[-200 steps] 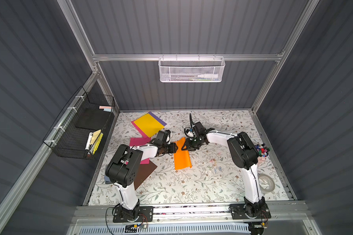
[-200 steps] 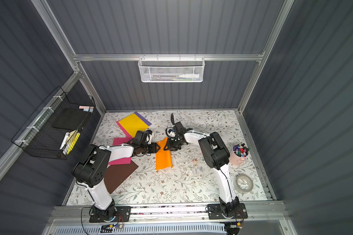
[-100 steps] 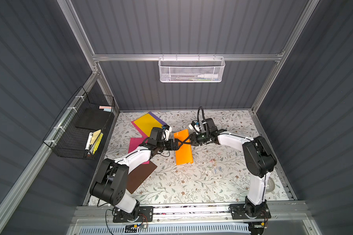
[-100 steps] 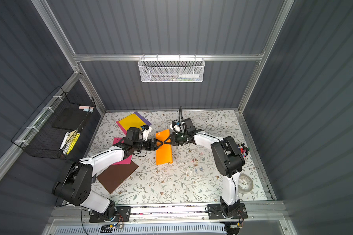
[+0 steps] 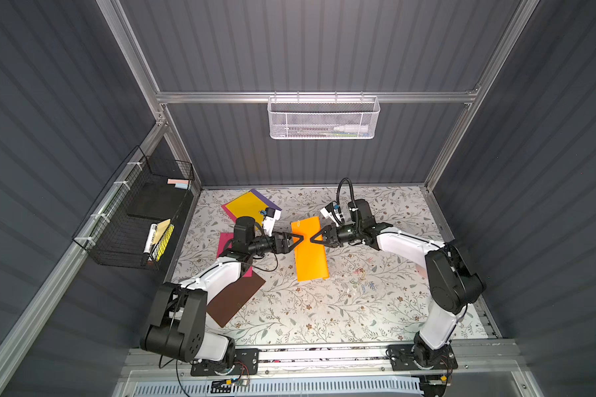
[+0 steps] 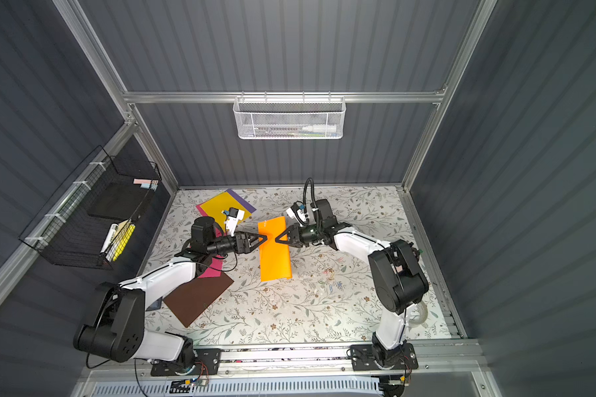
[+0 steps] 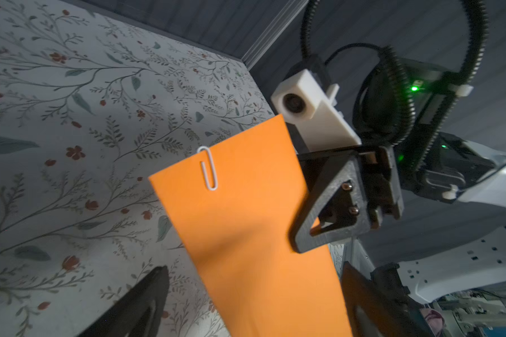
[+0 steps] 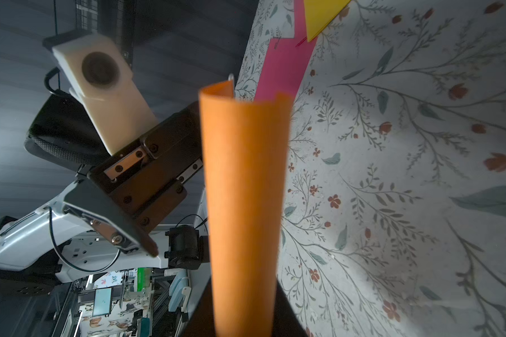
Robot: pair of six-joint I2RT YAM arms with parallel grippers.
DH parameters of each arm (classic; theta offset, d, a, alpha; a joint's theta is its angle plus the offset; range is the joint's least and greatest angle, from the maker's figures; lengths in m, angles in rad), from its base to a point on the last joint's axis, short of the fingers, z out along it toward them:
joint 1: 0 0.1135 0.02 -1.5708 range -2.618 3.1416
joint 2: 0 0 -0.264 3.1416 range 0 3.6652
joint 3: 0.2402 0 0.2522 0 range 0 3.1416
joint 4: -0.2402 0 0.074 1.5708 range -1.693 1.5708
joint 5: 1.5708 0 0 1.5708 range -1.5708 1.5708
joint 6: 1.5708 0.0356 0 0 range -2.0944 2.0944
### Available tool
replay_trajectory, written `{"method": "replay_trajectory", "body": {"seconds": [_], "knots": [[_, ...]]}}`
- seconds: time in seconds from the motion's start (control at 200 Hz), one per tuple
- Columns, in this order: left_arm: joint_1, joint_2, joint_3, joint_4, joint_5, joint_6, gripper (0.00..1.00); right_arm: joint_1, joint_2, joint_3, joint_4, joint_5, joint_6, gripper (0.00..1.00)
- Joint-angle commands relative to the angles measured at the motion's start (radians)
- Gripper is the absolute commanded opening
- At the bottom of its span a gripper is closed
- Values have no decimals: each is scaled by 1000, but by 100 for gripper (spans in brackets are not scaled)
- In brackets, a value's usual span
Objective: Unclip the paperclips from the documents
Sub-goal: Pick up the document from the center of the board.
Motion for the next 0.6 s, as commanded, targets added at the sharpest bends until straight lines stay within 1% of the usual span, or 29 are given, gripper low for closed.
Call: {"method": "replay_trajectory", "body": {"seconds": [0.0,0.09,0.27,0.39,0.475,0.595], "knots": [[-5,8,-2,91,123,-36,90,11,13,0,69,-43,38,24],[-5,12,-8,117,133,-60,81,17,21,3,75,-46,39,24],[1,-5,-12,153,122,-101,51,29,18,-13,59,-46,16,24],[3,-3,0,136,115,-94,34,39,0,-45,84,-27,23,24],[3,3,16,100,106,-73,25,52,-17,-62,101,-16,25,26],[4,0,45,43,89,-33,15,67,-34,-75,75,5,1,33]]}}
